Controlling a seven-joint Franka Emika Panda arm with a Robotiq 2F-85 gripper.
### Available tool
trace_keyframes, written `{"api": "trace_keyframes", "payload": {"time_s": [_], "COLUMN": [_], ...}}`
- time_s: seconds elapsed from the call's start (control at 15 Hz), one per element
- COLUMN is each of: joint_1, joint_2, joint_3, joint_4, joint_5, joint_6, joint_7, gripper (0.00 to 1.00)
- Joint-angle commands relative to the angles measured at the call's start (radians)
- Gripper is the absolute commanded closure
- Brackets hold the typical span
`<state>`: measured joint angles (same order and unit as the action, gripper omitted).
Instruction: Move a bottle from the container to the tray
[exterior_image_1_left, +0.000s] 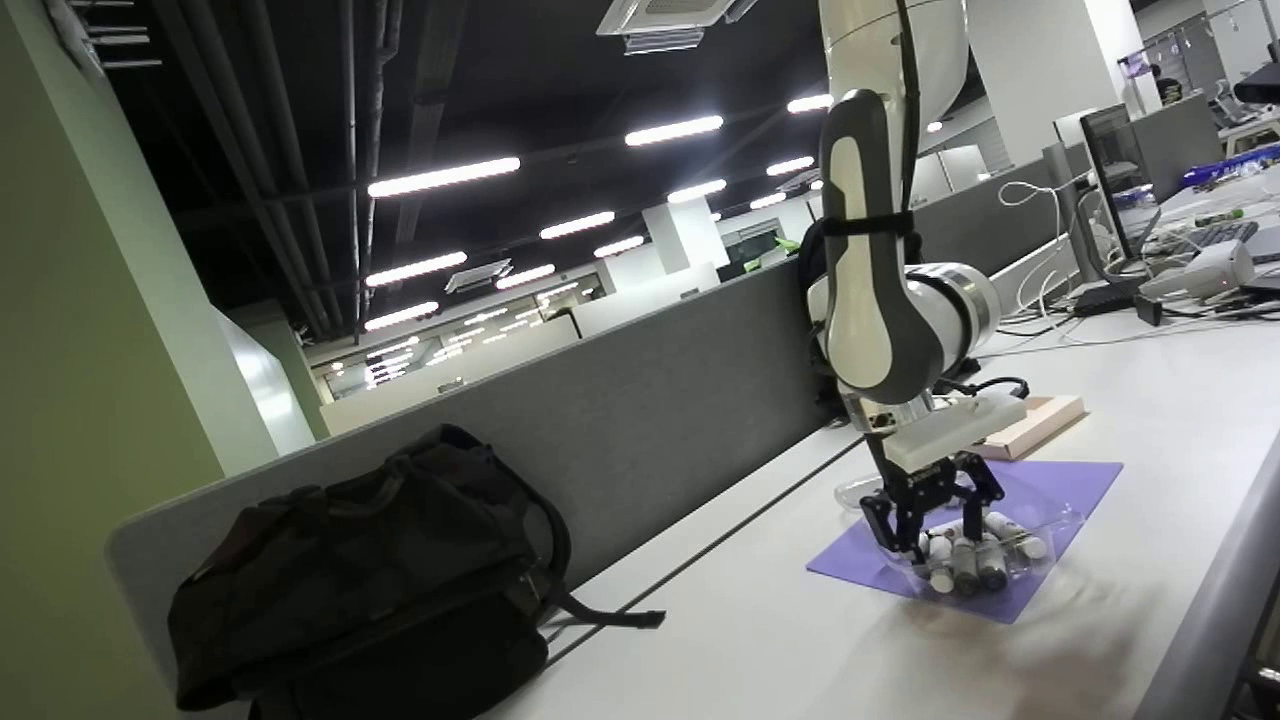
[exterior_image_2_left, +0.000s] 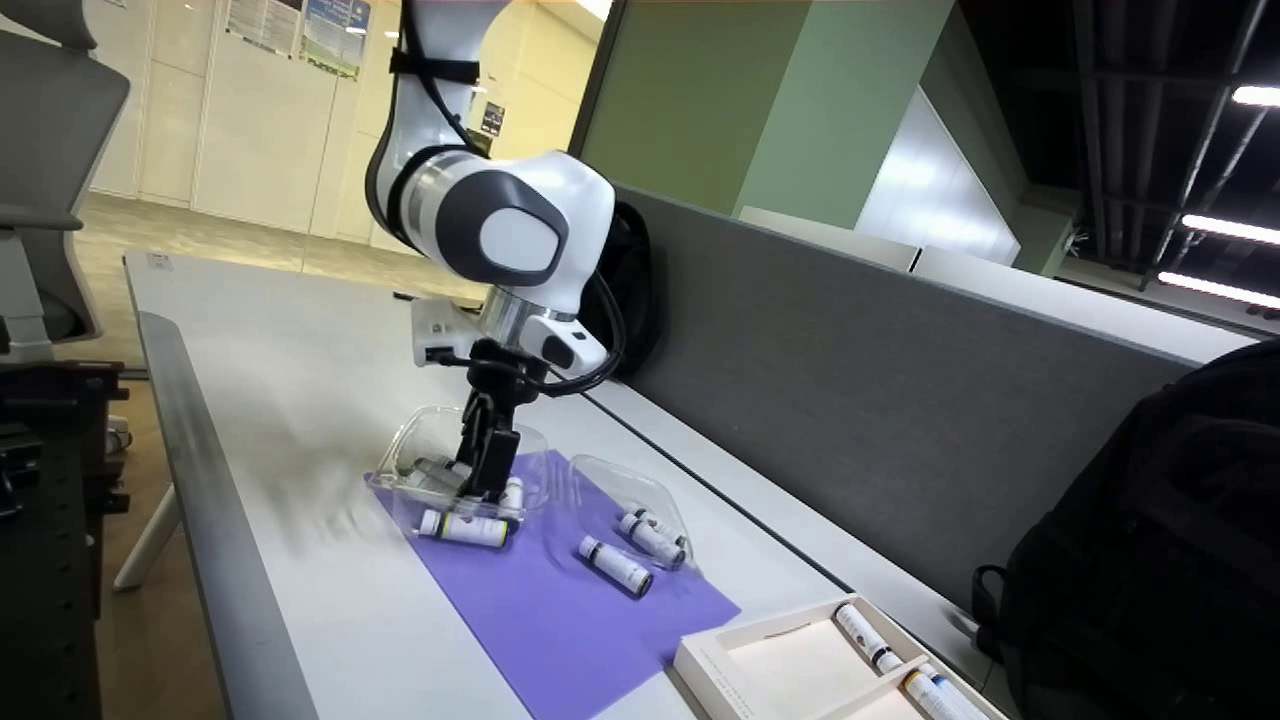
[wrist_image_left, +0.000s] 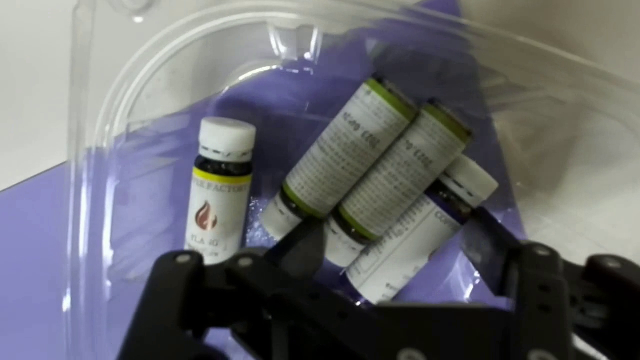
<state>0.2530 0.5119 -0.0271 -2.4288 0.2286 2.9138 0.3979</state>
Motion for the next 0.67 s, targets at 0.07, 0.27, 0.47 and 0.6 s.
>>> {"api": "trace_keyframes", "payload": {"time_s": [0.07,0.27,0.47,0.6], "joint_1": [0.039,0.043,0.041,0.029], "joint_2": [0.004,-0.001,-0.006,-0.014], "joint_3": [-0.026,-0.024,-0.021,-0.011], "joint_4": [-0.024,-0.026,-0.023,-0.020], "joint_5": [-0.043,-0.049,-0.055,-0.052], "joint_6": [0.017,0.013,0.000,-0.020], "joint_7": [0.024,0.017,0.013,0.001], "gripper": [0.60,0.80,0.98,1.00]}}
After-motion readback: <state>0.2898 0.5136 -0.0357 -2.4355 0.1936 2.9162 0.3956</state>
